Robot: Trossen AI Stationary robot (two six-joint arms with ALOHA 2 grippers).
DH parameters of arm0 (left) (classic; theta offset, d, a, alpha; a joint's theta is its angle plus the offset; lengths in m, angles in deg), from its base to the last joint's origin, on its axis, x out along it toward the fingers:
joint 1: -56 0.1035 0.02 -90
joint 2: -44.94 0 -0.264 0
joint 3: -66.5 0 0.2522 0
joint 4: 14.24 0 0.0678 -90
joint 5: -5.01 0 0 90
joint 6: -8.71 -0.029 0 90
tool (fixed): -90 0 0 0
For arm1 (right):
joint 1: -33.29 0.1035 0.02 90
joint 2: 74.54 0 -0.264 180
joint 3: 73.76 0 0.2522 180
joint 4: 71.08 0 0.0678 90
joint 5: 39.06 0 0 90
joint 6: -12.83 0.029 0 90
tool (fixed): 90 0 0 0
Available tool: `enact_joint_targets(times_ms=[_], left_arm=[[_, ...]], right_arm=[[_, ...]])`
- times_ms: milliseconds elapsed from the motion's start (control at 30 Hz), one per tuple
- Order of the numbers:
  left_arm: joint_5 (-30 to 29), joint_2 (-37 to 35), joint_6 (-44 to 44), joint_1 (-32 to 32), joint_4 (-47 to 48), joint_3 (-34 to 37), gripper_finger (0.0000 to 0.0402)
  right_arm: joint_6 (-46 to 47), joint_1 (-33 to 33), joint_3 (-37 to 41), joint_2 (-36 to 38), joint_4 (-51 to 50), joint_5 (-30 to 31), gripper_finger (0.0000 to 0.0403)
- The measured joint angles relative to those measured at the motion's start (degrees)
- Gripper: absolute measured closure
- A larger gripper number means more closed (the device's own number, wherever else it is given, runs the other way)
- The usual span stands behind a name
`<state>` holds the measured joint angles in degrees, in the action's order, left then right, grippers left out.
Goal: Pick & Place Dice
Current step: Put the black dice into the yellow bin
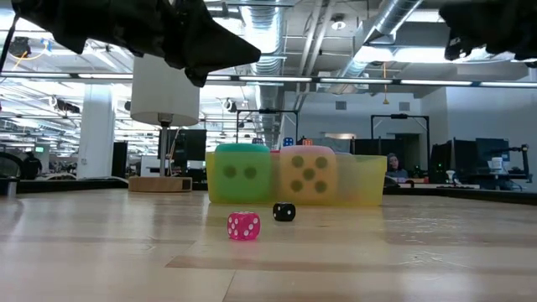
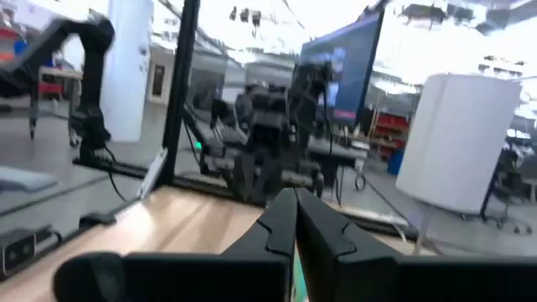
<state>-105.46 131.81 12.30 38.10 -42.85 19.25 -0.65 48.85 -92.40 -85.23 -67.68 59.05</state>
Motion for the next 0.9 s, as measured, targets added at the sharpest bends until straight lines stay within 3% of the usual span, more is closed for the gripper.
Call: enact_joint_targets(times_ms=[333, 767, 900], left_arm=[[3.9, 0.0, -0.1, 0.6, 0.0, 0.0, 0.0402], [4.0, 0.0, 0.1, 0.6, 0.0, 0.0, 0.0402], [6.6, 0.0, 0.1, 0.6, 0.0, 0.0, 0.0402]], right_arm=[[5.4, -7.6, 0.0, 0.2, -9.9, -0.7, 0.0401], [5.6, -10.2, 0.0, 0.3, -13.2, -3.7, 0.0402], [5.6, -11.0, 0.0, 0.3, -14.0, -3.7, 0.0402]])
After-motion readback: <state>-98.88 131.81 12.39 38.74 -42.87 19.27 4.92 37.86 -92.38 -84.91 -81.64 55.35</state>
